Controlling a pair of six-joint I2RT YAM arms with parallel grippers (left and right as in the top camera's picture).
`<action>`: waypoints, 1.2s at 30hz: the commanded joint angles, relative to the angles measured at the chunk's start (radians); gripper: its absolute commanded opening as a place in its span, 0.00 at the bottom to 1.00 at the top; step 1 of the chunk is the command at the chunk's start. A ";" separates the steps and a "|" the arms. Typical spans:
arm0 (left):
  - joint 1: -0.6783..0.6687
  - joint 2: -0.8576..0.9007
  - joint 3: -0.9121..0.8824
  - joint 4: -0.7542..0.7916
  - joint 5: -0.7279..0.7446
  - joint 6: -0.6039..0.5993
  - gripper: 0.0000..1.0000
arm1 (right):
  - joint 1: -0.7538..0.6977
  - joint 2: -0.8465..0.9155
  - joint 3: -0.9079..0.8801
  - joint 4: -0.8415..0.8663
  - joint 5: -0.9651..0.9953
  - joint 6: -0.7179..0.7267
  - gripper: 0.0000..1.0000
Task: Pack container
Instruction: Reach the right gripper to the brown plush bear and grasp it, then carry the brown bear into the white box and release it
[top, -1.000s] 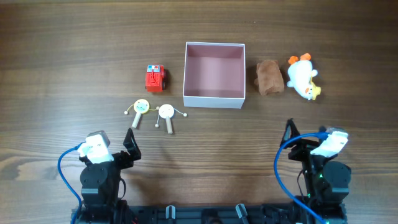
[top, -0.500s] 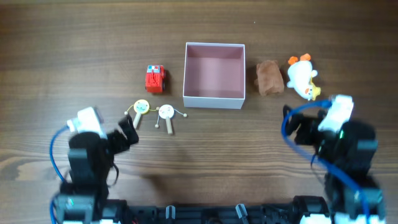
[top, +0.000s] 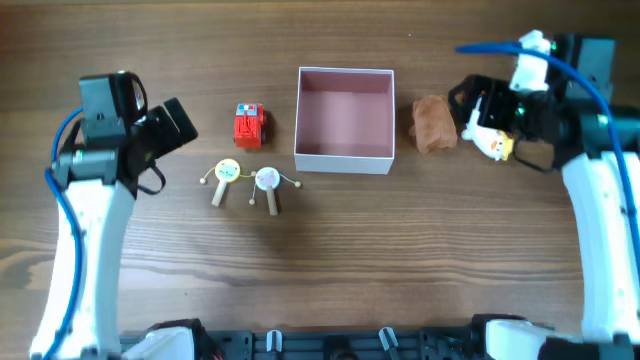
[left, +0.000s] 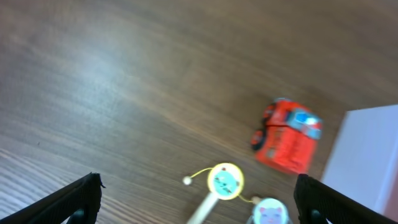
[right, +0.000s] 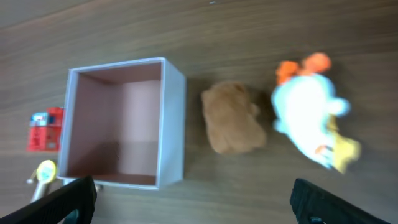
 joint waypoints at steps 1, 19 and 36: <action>0.023 0.063 0.019 -0.003 0.011 0.019 1.00 | 0.006 0.097 0.019 0.043 -0.077 -0.023 0.99; 0.022 0.099 0.019 -0.005 0.011 0.019 1.00 | 0.114 0.549 0.019 0.152 0.330 0.014 0.95; 0.022 0.099 0.019 -0.005 0.011 0.019 1.00 | 0.124 0.477 0.121 0.091 0.277 0.038 0.04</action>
